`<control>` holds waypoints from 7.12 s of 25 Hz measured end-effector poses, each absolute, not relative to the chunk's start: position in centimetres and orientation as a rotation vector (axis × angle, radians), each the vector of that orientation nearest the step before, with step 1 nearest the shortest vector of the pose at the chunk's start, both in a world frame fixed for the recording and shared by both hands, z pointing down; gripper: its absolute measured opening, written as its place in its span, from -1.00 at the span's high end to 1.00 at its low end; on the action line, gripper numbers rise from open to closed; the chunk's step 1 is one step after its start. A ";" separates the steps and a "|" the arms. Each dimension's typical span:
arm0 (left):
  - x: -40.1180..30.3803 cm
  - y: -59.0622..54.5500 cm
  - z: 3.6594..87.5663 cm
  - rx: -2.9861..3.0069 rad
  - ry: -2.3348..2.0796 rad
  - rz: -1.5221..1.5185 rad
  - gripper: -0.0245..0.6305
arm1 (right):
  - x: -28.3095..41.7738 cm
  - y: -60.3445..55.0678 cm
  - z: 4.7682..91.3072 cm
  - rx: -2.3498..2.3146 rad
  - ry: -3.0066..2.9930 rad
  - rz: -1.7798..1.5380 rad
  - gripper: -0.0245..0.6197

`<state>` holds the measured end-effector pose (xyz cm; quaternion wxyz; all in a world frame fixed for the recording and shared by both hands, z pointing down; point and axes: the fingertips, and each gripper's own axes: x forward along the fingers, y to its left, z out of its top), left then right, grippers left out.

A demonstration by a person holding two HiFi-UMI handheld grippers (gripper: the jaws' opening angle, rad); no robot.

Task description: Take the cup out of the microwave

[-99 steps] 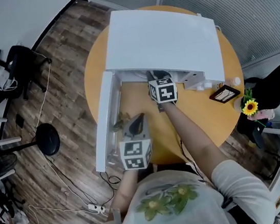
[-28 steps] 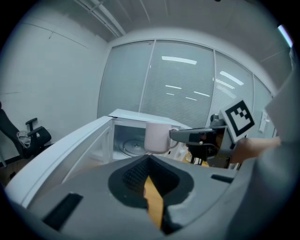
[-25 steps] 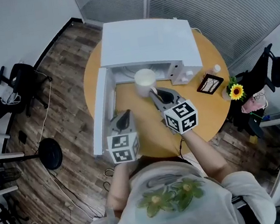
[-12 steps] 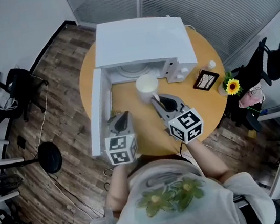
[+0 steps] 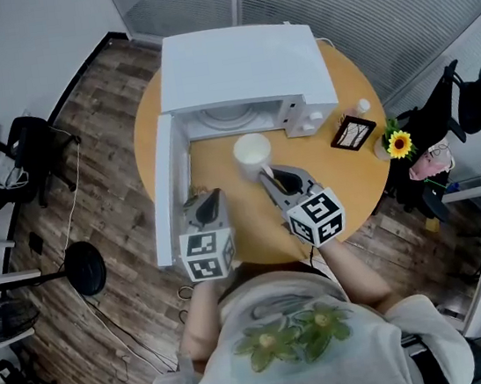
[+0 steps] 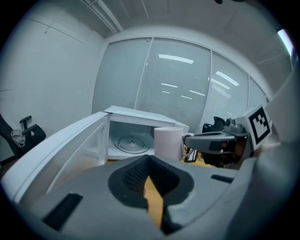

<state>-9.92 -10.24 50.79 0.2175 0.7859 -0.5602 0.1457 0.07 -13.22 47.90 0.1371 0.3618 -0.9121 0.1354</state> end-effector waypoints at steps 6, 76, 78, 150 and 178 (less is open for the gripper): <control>-9.9 -9.9 51.0 2.169 -1.546 0.411 0.92 | -0.3 -12.8 50.4 1.006 -2.599 0.428 0.75; -7.9 -8.1 55.7 2.108 -1.453 0.531 0.92 | 2.2 -9.1 67.1 0.927 -2.217 0.429 0.74; -7.7 -8.1 55.8 2.113 -1.450 0.533 0.92 | 2.4 -9.0 67.1 0.926 -2.206 0.435 0.74; -1.5 -7.9 50.1 2.368 -1.275 0.440 0.92 | 6.2 -8.2 48.6 1.341 -2.488 0.452 0.87; -1.0 -8.1 48.2 2.404 -1.247 0.347 0.92 | 5.9 -8.1 47.4 1.291 -2.502 0.434 0.88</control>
